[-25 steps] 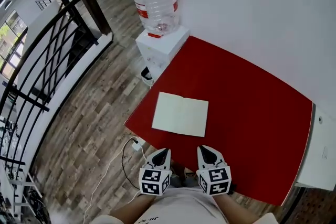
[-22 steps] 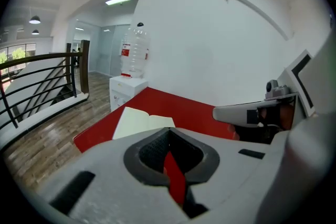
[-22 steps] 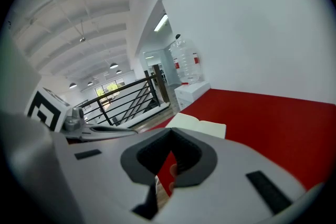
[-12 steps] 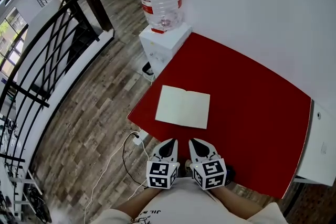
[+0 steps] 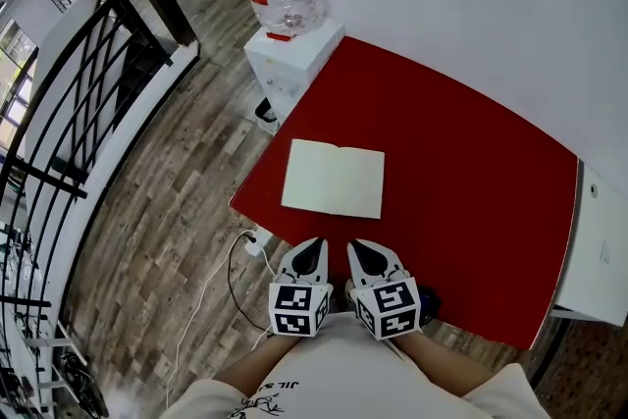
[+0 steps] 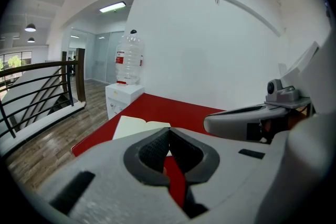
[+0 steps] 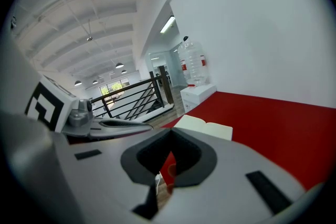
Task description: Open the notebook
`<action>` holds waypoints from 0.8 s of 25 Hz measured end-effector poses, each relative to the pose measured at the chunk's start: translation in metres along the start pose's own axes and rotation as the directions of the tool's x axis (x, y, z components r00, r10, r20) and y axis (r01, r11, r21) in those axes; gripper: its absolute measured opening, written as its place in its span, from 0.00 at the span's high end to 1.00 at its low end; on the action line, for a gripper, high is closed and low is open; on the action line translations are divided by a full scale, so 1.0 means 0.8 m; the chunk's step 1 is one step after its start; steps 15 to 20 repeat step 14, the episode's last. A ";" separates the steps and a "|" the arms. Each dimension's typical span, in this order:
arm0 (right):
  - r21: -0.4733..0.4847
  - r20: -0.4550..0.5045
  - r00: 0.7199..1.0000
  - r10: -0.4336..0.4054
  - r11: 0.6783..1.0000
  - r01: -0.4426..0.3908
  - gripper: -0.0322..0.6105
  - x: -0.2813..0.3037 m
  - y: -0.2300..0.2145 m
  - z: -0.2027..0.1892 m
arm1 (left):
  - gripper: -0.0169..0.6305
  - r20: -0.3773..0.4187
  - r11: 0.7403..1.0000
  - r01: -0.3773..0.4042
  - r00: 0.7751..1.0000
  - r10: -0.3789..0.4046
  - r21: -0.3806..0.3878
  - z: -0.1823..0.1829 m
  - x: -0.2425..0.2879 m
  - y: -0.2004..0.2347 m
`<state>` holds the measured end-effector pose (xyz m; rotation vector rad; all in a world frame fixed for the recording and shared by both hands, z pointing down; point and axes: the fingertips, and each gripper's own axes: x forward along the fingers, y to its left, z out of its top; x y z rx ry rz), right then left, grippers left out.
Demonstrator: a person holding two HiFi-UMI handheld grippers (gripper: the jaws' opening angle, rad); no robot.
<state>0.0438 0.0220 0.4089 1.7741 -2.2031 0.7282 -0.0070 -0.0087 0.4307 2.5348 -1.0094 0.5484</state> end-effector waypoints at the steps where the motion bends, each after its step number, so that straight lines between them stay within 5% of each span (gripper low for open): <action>1: 0.000 0.000 1.000 0.001 1.000 -0.001 0.94 0.000 0.000 0.000 | 0.96 -0.001 1.000 0.000 1.000 0.000 0.000 0.000 0.001 0.001; 20: 0.002 0.001 1.000 0.012 1.000 -0.012 0.94 0.001 0.004 -0.001 | 0.96 -0.001 1.000 -0.003 1.000 0.003 -0.001 0.000 -0.002 0.003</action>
